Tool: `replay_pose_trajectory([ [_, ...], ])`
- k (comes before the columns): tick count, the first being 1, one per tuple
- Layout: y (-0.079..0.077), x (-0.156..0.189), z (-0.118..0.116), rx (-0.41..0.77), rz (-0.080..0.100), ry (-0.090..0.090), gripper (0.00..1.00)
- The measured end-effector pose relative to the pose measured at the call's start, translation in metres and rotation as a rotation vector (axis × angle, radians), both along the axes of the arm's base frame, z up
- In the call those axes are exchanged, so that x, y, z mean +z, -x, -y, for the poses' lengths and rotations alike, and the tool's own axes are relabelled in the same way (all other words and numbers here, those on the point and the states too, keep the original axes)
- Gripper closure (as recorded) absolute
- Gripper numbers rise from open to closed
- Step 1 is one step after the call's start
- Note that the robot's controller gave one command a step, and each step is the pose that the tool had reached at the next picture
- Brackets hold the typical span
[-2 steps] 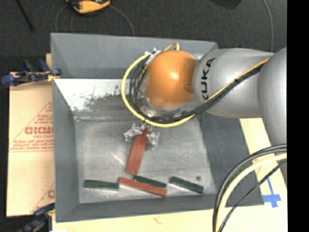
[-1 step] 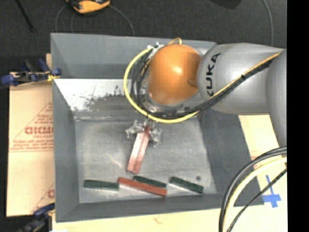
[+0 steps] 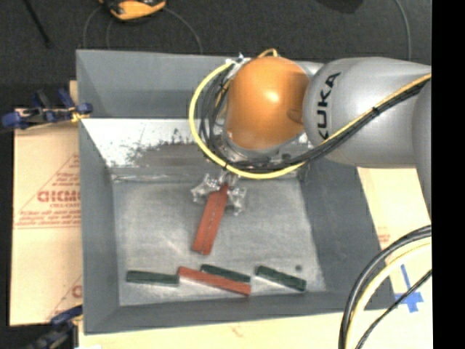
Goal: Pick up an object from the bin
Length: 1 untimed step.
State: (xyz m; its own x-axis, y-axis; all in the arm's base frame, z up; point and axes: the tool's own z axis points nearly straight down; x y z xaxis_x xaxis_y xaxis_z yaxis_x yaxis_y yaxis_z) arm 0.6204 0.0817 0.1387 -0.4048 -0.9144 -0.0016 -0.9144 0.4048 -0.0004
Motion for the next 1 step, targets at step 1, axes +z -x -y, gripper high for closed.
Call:
replay_pose_trajectory([
  [1, -0.0008, 0.0165, -0.0001, 0.000, 0.002, 0.000, 1.00],
])
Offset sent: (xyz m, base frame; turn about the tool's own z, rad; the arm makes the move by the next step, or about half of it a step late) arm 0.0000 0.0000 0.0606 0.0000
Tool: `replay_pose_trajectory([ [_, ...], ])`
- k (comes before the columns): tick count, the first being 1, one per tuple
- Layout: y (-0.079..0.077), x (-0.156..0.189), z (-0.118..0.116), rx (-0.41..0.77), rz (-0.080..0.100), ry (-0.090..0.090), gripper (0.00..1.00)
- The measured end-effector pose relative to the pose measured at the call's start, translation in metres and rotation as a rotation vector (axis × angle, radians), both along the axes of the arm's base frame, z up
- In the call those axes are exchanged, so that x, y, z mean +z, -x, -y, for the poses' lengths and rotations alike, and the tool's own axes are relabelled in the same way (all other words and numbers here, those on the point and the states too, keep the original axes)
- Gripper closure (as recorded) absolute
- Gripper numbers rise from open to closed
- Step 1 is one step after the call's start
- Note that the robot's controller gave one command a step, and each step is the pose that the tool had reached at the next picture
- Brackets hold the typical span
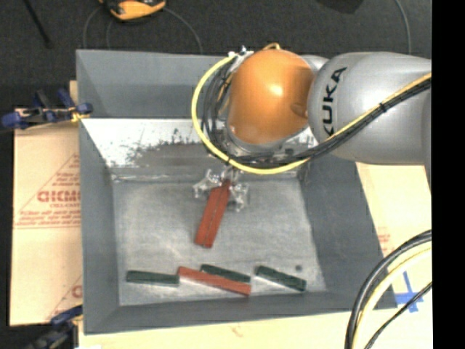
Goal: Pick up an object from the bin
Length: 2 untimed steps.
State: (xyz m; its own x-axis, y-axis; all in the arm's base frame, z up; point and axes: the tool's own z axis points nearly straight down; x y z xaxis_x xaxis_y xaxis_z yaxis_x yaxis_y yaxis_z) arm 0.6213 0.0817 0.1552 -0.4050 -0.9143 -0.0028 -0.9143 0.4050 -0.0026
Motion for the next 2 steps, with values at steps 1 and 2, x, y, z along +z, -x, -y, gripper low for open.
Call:
replay_pose_trajectory([
  [1, 0.000, 0.014, 0.000, -0.001, 0.000, 0.000, 1.00],
  [2, 0.000, 0.027, 0.000, -0.002, 0.001, 0.000, 1.00],
])
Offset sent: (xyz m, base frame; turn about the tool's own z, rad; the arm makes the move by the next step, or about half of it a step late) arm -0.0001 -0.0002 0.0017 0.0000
